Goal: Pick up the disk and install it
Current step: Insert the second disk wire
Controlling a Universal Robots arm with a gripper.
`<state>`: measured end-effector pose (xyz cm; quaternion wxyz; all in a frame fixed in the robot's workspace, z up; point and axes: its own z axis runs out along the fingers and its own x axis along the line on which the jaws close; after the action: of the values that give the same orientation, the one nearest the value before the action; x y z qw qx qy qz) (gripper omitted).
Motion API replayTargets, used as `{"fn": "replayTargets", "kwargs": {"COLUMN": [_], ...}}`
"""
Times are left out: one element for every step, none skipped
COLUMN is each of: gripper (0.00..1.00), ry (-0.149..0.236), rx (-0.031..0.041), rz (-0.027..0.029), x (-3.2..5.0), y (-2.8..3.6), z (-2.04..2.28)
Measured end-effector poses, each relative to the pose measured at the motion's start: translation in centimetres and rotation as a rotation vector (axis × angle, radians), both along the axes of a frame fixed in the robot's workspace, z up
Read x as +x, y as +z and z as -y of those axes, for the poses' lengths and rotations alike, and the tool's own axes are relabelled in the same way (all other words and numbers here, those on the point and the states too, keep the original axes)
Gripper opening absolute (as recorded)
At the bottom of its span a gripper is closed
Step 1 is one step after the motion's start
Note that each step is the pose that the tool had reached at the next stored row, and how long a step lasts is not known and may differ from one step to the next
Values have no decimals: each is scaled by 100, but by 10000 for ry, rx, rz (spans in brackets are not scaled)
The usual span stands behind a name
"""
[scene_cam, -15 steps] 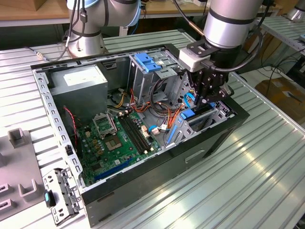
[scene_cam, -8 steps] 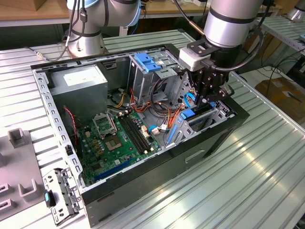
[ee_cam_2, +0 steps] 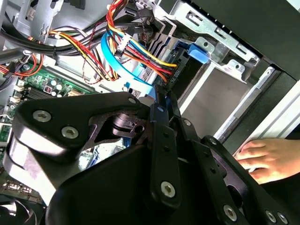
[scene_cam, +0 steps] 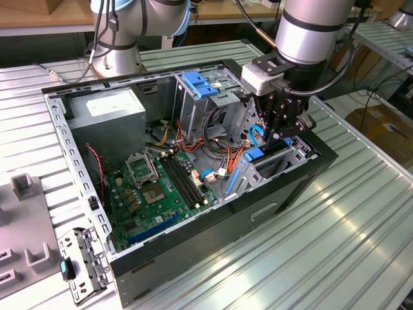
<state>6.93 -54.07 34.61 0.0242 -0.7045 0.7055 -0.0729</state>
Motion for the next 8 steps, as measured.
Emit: {"fn": "replayTargets", "kwargs": {"gripper": [16,16,16,16,16,16,16,16], "ry": [-5,-8,-8,-9,-9,-8,-8,-9], "rx": [0,1,1,3,3,4,6,9], "rz": [0,0,0,0,0,0,0,0], "x": [1,1,1,2,2,2,2,1], "y": [-2,-5,-9,-12,-18,-20,-22,-23], "z": [0,0,0,0,0,0,0,0]}}
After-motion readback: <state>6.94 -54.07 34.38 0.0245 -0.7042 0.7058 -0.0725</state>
